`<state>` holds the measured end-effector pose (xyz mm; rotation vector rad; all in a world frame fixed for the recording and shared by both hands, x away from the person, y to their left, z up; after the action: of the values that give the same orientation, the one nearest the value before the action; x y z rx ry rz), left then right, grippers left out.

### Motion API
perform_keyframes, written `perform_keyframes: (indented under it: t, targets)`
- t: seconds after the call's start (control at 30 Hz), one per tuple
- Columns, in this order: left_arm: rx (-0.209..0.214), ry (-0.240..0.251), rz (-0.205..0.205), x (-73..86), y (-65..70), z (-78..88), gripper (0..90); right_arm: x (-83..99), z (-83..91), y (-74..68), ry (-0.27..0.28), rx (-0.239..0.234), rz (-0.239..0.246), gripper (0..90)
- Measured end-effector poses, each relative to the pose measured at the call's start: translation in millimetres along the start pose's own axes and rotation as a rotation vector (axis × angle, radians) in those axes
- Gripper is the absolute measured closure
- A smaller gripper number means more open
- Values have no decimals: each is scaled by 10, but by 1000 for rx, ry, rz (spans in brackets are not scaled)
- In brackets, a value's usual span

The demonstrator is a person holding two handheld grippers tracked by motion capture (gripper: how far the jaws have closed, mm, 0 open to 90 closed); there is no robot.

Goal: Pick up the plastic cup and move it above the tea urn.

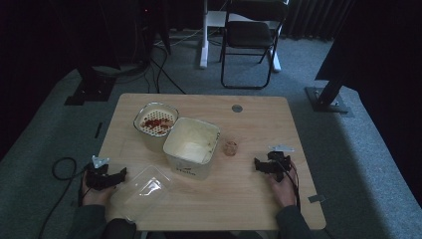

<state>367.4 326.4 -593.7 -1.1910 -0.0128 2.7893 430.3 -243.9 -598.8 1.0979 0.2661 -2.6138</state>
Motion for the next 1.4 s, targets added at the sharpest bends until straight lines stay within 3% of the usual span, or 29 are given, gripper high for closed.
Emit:
perform_keyframes:
  t: [0.1, 0.2, 0.37, 0.5, 0.63, 0.67, 0.87, 0.9, 1.13, 1.27, 1.4]
  targets:
    - [19, 6, 11, 0, 0, 13, 193, 0, 0, 0, 0, 0, 0, 107]
    - [51, 10, 21, -5, 7, 35, 271, 0, 0, 0, 0, 0, 0, 107]
    - [63, 9, -2, -46, 46, 102, 298, 1, 0, -3, -1, -2, 1, 108]
    - [94, 55, -22, -165, 137, 271, 297, 1, 0, -3, -1, -2, 1, 108]
    - [127, 66, -26, -206, 202, 360, 297, 0, 0, -3, -1, -2, 1, 108]
    - [158, 65, -33, -217, 241, 410, 313, 1, 1, -4, 0, -4, 2, 109]
    - [193, 63, -59, -235, 308, 530, 300, 3, 3, -6, 0, -8, 8, 109]
    - [235, 64, -55, -252, 342, 577, 282, 3, 3, -6, 0, -8, 8, 109]
    - [254, 40, -129, -268, 459, 680, 257, 3, 3, -6, 0, -8, 7, 109]
    - [299, 12, -141, -191, 533, 688, 240, 3, 3, -5, 0, -8, 8, 109]
    - [309, -2, -166, -110, 589, 697, 246, 4, 3, -6, 0, -8, 8, 109]
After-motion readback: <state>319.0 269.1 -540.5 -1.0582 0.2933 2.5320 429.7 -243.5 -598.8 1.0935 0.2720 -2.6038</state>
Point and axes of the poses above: each handheld gripper's, and its own axes: z roughly backward along the jaws, x roughly out of its underside, y roughly to its right, the point moved 7 cm from there along -z, roughly forward along the jaws, and after that the axes turned 4 degrees about -x, right-handed, at the moved point
